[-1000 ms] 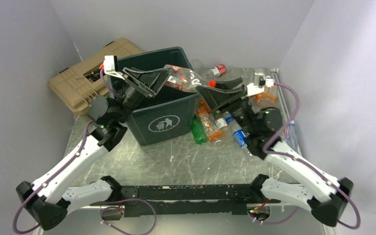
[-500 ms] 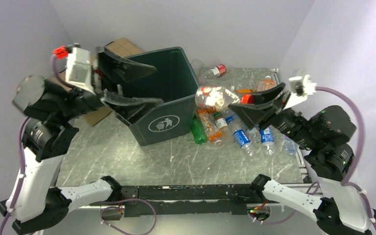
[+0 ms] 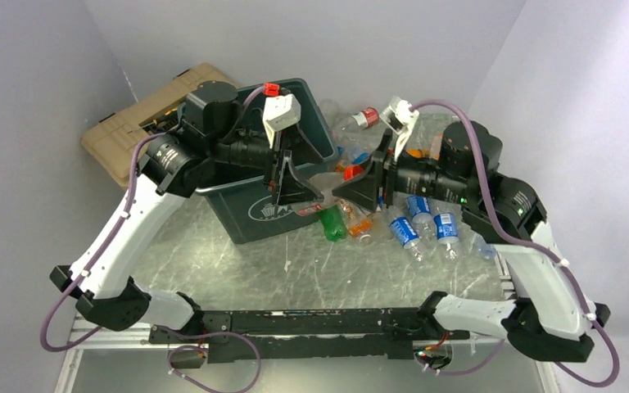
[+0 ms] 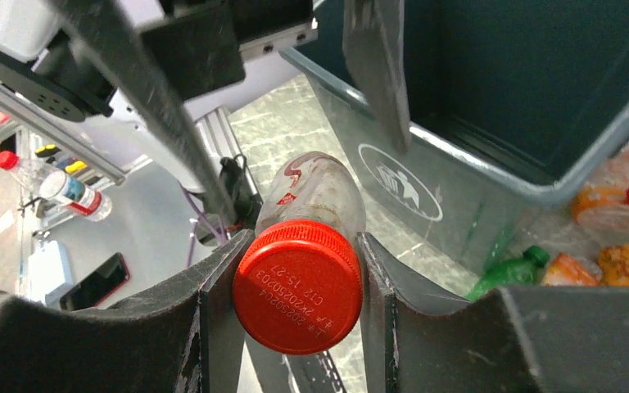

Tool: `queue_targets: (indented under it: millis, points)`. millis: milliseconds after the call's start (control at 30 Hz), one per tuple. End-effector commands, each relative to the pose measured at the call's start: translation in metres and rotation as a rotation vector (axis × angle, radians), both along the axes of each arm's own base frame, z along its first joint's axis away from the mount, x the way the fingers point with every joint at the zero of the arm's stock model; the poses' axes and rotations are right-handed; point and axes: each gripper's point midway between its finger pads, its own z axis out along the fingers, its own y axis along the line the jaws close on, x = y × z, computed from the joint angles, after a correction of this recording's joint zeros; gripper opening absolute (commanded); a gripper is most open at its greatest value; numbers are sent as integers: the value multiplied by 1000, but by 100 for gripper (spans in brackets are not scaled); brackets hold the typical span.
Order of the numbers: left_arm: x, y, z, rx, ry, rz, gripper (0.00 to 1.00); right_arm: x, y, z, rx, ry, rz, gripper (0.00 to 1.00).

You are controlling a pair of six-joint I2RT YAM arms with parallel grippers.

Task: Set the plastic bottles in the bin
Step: Pick up the plastic bottle at the center of the board.

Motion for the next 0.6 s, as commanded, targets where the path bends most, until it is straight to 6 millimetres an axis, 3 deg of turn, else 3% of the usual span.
queue_targets:
  millis: [0,167,433,500,567]
  points:
    - [-37,11,24,-72,-135,-118,99,-5,9,30,43,-32,62,0]
    - [-43,13,21,-59,-151,-146,99,2,18,40,48,-40,74,0]
    - [-34,4,4,-14,-123,-129,97,1,35,53,85,-34,149,0]
    - [-33,3,3,-12,-119,-132,93,1,36,56,90,-34,155,0]
    - [-35,2,5,-16,-116,-144,77,1,36,58,94,-37,155,0]
